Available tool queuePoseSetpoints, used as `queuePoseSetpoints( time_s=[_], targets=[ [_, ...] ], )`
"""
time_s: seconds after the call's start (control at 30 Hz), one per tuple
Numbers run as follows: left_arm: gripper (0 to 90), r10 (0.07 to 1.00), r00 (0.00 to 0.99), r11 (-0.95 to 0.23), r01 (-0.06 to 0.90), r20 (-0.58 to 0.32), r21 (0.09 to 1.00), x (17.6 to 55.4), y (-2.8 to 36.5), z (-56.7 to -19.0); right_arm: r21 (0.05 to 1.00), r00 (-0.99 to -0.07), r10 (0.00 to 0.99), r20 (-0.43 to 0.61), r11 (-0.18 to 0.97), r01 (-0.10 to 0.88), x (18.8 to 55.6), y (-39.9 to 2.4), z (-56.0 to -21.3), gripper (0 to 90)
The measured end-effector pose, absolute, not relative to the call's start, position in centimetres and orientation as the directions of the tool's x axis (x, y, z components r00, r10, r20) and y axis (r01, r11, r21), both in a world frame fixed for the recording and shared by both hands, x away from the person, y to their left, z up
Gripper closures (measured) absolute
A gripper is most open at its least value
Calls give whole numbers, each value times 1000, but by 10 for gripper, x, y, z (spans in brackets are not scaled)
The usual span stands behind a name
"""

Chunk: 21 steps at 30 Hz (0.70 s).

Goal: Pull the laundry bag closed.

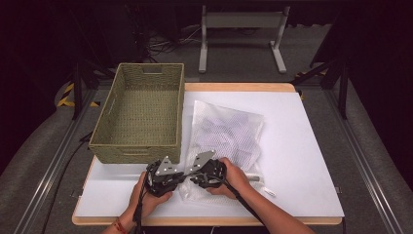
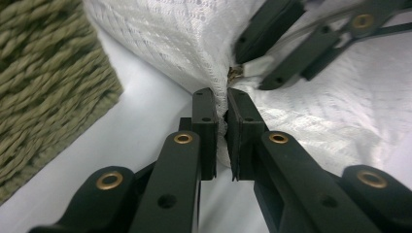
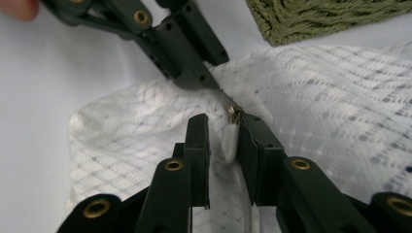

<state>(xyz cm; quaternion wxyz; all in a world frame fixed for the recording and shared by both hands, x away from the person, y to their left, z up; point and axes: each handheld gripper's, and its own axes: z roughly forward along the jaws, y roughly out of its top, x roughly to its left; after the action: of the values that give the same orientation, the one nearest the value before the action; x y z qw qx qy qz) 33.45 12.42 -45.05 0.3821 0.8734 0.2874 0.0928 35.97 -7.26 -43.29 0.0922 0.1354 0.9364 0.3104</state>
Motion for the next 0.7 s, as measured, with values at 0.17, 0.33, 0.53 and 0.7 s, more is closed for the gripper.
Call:
queuePoseSetpoints(
  time_s=[0.17,0.33,0.53,0.7],
  targets=[
    [838,563,821,-516,439,-96,736,335,128,-449,597,-949,296,-110,783,175,359,-72,-434,795],
    [842,545,828,-482,436,-130,760,335,132,-446,586,-942,314,-116,788,190,359,-74,-434,856],
    [844,540,837,-514,410,-88,753,333,131,-445,574,-945,306,-118,797,186,358,-73,-433,868],
    [850,537,842,-551,384,-37,741,331,129,-445,577,-946,307,-106,794,194,358,-73,-433,870]
  ],
)
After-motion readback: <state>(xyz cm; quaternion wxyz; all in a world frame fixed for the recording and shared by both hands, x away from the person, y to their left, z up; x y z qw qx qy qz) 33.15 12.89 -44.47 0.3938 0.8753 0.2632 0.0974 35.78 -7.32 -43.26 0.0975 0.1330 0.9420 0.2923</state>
